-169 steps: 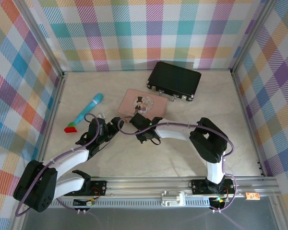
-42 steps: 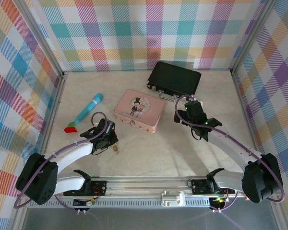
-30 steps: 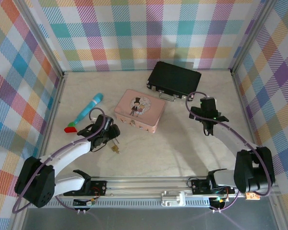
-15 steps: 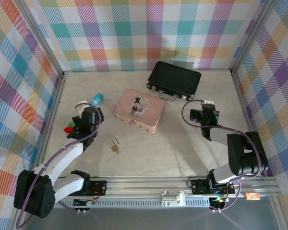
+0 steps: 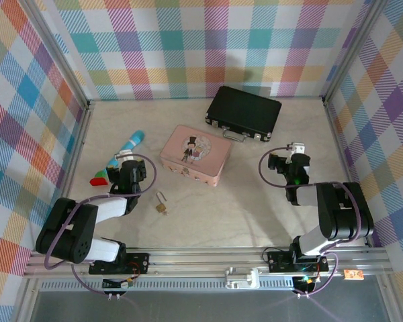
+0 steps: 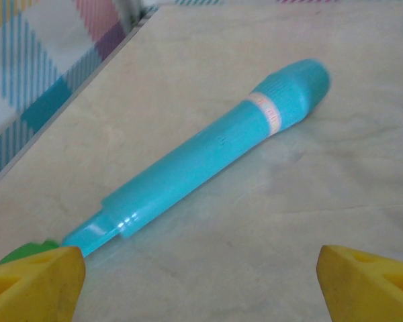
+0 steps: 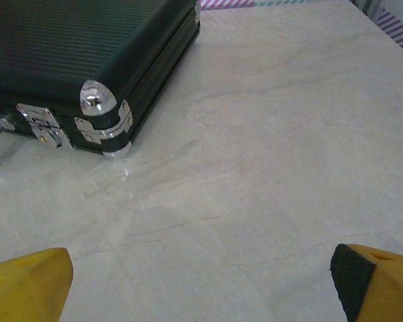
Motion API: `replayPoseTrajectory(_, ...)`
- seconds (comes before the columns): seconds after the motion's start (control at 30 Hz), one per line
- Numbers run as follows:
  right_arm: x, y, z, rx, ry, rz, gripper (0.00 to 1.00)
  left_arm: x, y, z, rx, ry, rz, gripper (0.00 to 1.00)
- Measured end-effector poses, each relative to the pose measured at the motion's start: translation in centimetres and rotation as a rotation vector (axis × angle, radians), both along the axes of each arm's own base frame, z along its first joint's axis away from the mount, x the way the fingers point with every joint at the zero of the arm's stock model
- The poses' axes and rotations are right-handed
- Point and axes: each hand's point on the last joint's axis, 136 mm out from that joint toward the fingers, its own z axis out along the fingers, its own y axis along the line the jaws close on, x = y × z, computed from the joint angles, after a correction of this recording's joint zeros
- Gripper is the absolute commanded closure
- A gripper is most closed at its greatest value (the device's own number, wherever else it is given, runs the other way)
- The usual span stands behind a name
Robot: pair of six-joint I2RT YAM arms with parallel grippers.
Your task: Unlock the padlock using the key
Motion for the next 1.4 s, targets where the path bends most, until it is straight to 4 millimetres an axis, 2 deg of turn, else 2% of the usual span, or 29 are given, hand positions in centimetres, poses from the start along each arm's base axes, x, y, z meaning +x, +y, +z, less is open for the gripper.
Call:
replayPoseTrajectory(0.07, 0.0, 0.1, 0.0, 0.002, -0.004, 0.005, 0.01, 0.4, -0.2, -0.3, -0.021, -0.037, -0.033, 0.11)
replayPoseTrajectory(0.27, 0.2, 0.2, 0.6, 0.006, -0.029, 0.012, 0.01, 1.0, -1.1, -3.3, -0.052, -0.022, -0.126, 0.10)
replayPoseTrajectory(0.4, 0.2, 0.2, 0.6, 0.006, -0.030, 0.012, 0.01, 2.3, -2.0, -2.3, -0.070, -0.041, -0.175, 0.10)
replayPoseTrajectory(0.5, 0.2, 0.2, 0.6, 0.006, -0.030, 0.012, 0.01, 3.6, -1.6, -1.2, -0.088, -0.068, -0.176, 0.09)
replayPoseTrajectory(0.57, 0.2, 0.2, 0.6, 0.006, -0.030, 0.012, 0.01, 3.9, -1.3, -1.0, -0.091, -0.071, -0.171, 0.00)
replayPoseTrajectory(0.77, 0.2, 0.2, 0.6, 0.006, -0.030, 0.012, 0.01, 3.7, -1.4, -1.7, -0.112, -0.040, -0.179, 0.00)
replayPoseTrajectory(1.4, 0.2, 0.6, 0.6, 0.014, -0.029, 0.030, 0.01, 3.6, -1.3, -2.0, -0.123, -0.033, -0.180, 0.00)
